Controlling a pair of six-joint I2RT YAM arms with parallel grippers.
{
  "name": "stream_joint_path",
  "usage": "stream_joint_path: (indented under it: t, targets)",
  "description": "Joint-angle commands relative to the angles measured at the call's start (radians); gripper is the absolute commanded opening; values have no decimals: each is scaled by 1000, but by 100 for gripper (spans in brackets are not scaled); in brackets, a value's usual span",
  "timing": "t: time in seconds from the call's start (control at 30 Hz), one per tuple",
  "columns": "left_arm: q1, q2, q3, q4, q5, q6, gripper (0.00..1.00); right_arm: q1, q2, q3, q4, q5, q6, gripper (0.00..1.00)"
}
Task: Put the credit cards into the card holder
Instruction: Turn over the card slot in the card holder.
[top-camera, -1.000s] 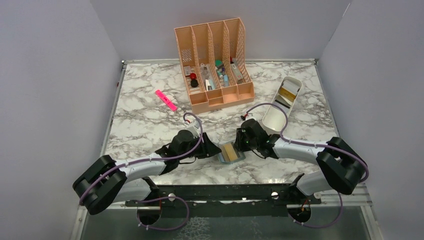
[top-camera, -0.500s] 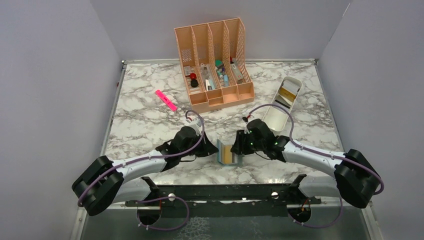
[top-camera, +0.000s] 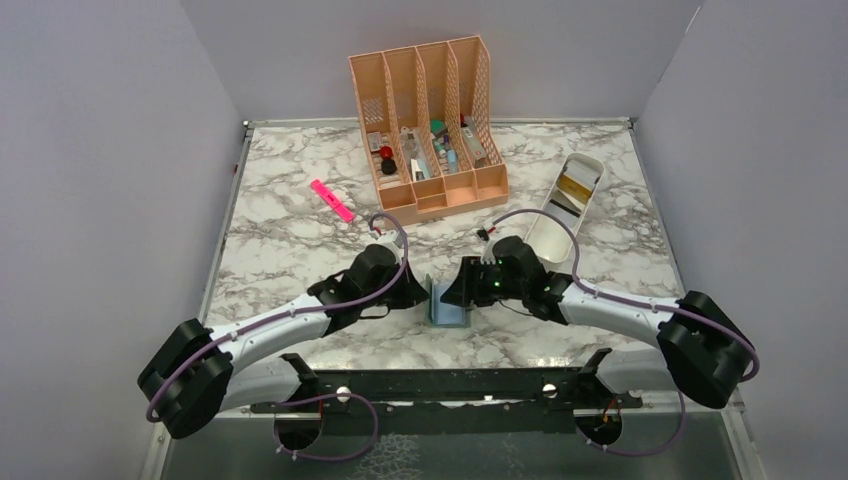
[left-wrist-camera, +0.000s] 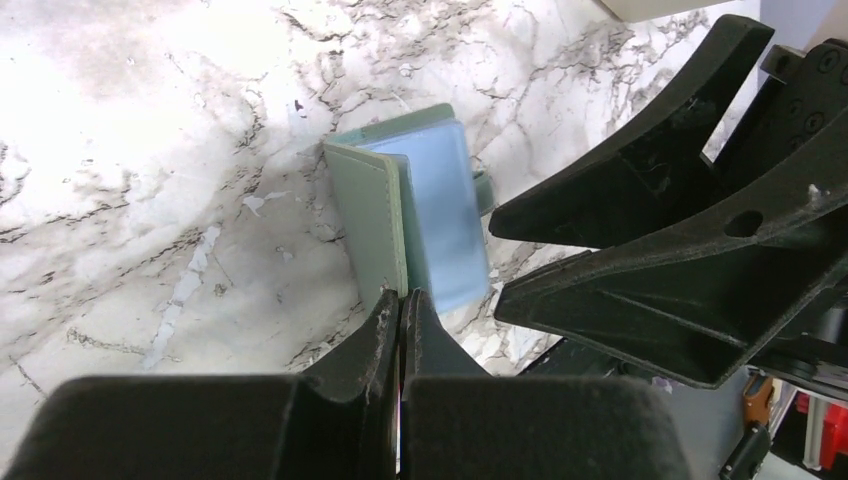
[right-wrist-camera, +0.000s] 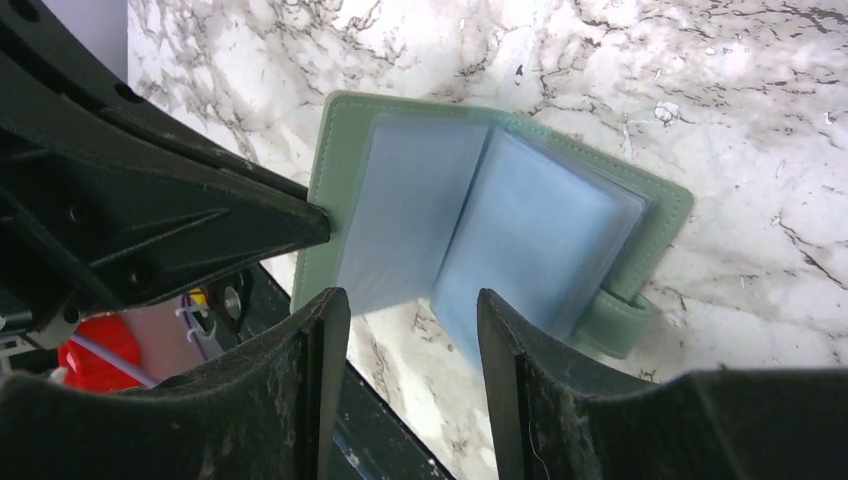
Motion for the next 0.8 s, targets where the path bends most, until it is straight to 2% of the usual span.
stream_joint_path:
  t: [0.0,0.1,0.27,0.43,0.77]
  targets:
    - [-7,21,16,-22,-25,-4,0,7,52,-25,103,-30,34,53]
    - [-7,29,15,-25,-27,-8,4,7,73,-39,165,-71,52,52]
    - [-6,36,15,-54,-44,-17,17,7,85,-37,194,-85,61,51]
    - [-6,28,5,-34,-26,-37,39,7,100,-35,196,-80,50,51]
    - [-6,23,-1,6,7,-62,55,6,18,-1,-58,130,-36,52]
